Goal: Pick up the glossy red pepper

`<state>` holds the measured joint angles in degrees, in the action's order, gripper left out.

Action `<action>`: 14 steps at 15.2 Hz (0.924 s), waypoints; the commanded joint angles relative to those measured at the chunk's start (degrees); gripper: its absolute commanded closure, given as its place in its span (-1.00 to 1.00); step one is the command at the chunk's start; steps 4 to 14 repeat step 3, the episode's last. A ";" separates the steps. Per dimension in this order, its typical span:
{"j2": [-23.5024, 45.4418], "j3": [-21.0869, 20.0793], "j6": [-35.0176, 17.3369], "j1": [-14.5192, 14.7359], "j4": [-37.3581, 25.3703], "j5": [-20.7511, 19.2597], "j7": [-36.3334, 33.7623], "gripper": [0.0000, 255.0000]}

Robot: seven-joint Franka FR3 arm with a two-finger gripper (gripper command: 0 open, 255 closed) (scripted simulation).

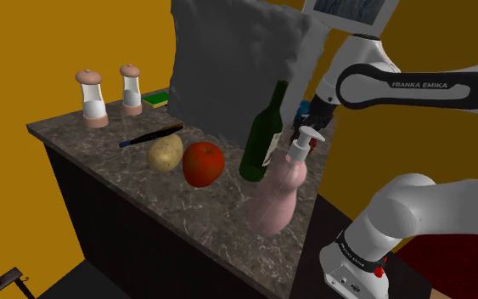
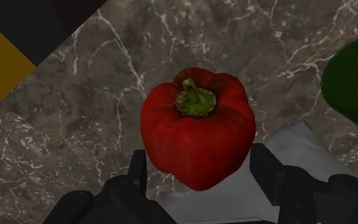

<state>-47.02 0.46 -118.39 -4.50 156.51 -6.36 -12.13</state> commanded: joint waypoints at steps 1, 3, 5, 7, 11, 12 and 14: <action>-0.14 -0.06 1.72 0.07 -1.58 0.13 0.12 1.00; -0.16 -0.06 1.85 0.07 -1.68 0.14 0.13 1.00; -0.16 -0.06 1.85 0.07 -1.68 0.14 0.13 1.00; -0.16 -0.06 1.85 0.07 -1.68 0.14 0.13 1.00; -0.16 -0.06 1.85 0.07 -1.68 0.14 0.13 1.00; -0.16 -0.06 1.85 0.07 -1.68 0.14 0.13 1.00; -0.16 -0.06 1.85 0.07 -1.68 0.14 0.13 1.00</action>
